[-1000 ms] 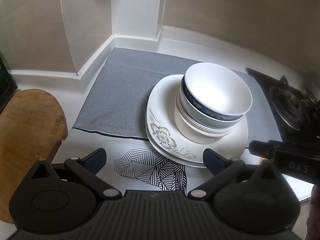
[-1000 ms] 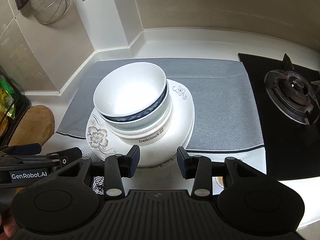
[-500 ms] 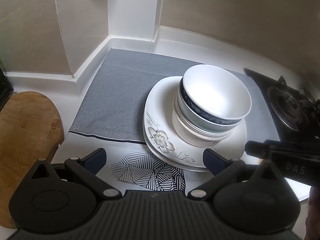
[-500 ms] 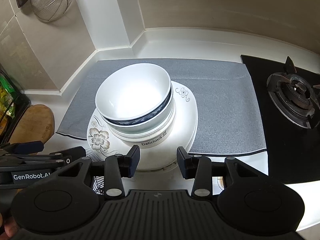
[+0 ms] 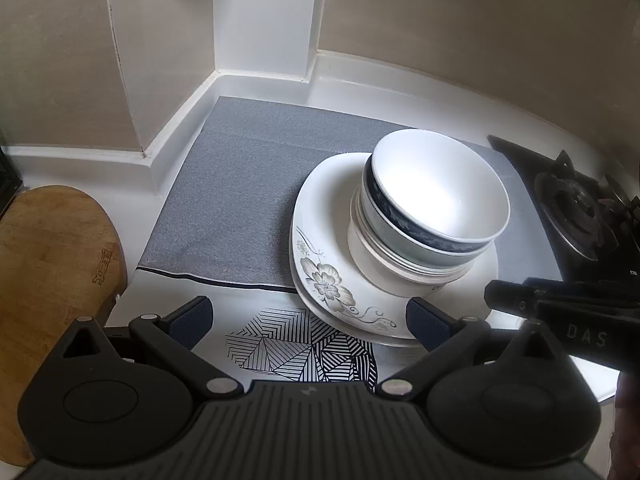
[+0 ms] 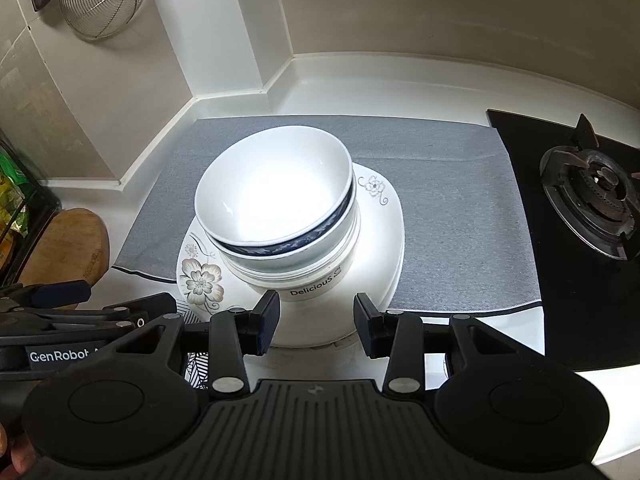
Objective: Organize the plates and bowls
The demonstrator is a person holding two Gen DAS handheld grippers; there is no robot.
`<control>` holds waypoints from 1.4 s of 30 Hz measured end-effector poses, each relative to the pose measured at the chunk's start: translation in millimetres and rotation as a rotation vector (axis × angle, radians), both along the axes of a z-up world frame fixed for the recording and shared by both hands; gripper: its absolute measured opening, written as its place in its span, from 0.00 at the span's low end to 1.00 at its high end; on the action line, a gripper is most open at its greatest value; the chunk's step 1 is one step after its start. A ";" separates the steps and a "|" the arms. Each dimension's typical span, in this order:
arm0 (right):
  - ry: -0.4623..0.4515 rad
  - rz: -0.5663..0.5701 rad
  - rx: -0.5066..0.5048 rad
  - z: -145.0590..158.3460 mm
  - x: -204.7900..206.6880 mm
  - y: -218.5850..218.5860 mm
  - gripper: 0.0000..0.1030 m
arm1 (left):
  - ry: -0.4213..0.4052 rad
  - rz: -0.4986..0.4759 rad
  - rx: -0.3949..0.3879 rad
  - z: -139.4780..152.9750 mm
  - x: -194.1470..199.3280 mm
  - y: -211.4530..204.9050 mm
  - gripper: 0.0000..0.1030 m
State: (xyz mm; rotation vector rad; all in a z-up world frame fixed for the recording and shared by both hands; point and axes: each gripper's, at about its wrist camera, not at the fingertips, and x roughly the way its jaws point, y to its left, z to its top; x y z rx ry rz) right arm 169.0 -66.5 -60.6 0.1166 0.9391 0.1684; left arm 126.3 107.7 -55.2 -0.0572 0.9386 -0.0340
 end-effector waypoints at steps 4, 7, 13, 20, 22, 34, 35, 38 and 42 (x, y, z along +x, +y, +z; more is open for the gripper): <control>0.002 0.003 -0.001 -1.3 1.5 4.5 0.42 | 0.002 0.000 0.000 -1.0 1.7 2.5 1.00; 0.003 0.003 -0.001 -1.9 2.9 7.0 0.42 | 0.004 -0.004 0.000 -1.9 1.9 3.7 1.00; 0.009 0.001 -0.002 -3.5 3.7 12.0 0.42 | 0.008 -0.011 0.000 -3.4 3.2 6.4 1.00; 0.014 -0.006 -0.004 -5.3 4.6 20.6 0.42 | 0.009 -0.031 -0.002 -4.3 5.1 12.2 1.00; 0.017 -0.010 -0.005 -5.9 4.6 23.7 0.42 | 0.011 -0.034 -0.006 -5.7 6.2 15.0 1.00; 0.051 -0.029 -0.061 -6.8 5.0 32.1 0.42 | 0.019 -0.057 -0.058 -13.3 9.3 18.6 1.00; 0.054 -0.031 -0.061 -7.4 4.9 32.0 0.42 | 0.018 -0.059 -0.059 -13.4 9.0 18.7 1.00; 0.061 -0.035 -0.068 -8.7 5.3 33.8 0.42 | 0.015 -0.060 -0.068 -14.0 8.5 21.5 1.00; 0.061 -0.031 -0.078 -7.5 7.8 38.3 0.42 | 0.003 -0.054 -0.082 -13.4 8.7 26.8 1.00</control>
